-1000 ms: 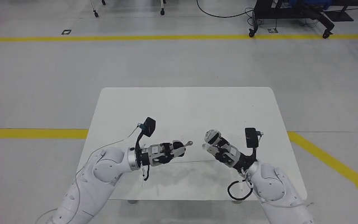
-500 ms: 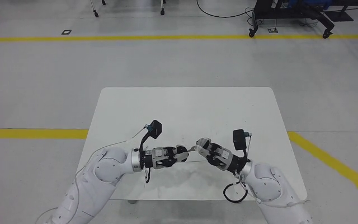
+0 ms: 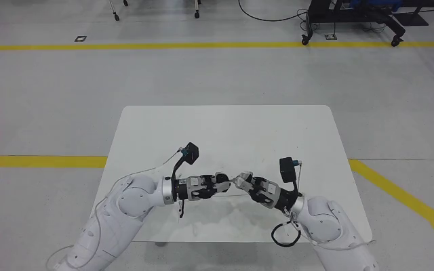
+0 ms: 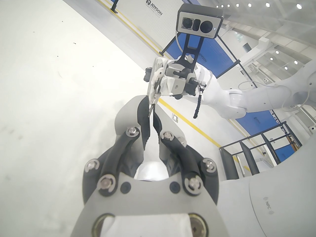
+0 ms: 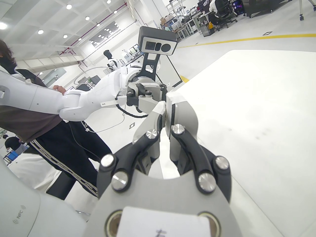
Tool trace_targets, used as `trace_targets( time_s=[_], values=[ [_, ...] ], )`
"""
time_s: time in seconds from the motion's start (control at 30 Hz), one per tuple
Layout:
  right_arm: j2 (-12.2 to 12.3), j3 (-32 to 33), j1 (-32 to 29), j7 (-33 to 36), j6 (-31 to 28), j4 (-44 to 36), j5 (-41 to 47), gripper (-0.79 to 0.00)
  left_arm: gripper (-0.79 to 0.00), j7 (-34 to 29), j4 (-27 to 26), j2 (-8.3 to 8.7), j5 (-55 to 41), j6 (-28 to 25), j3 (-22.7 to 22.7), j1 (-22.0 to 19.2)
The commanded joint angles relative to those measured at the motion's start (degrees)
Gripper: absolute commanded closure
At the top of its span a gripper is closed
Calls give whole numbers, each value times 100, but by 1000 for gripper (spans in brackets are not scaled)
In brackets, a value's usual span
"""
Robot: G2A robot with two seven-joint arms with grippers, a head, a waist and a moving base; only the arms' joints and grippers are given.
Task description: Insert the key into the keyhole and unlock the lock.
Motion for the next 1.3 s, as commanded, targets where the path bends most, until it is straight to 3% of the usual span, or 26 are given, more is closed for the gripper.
trace_targets(
  time_s=[0.0, 0.2, 0.3, 0.4, 0.57, 0.67, 0.73, 0.87, 0.93, 1.27],
  values=[
    [5, 17, 2, -19, -4, 2, 28, 0, -785, 10, 10, -1, 5, -4, 8, -7],
    [15, 107, 7, -195, -12, 89, 208, 0, -785, 54, 36, -11, -14, -42, 33, -47],
    [25, 248, -39, -403, -68, 161, 303, 0, -785, 257, 92, 37, -48, -98, -227, 25],
    [40, 392, -141, -577, -206, 201, 376, 0, -785, 473, -15, 184, 46, -202, -858, 352],
    [52, 528, -226, -746, -289, 267, 459, 0, -785, 625, -748, 507, 639, 130, -2362, 1399],
    [52, 530, -228, -764, -297, 272, 493, 0, -785, 833, -1313, 640, 1623, 850, -3249, 2090],
    [52, 530, -228, -764, -297, 272, 493, 0, -785, 954, -1696, 682, 2469, 1440, -3579, 2462],
    [52, 530, -228, -764, -297, 272, 493, 0, -785, 961, -2009, 726, 3492, 1997, -3821, 2852],
    [52, 530, -228, -764, -297, 272, 493, 0, -785, 1320, -2043, 716, 3330, 1810, -3856, 2875],
    [52, 530, -228, -764, -297, 272, 493, 0, -785, 1312, -2059, 717, 3373, 1799, -3845, 2879]
  ],
)
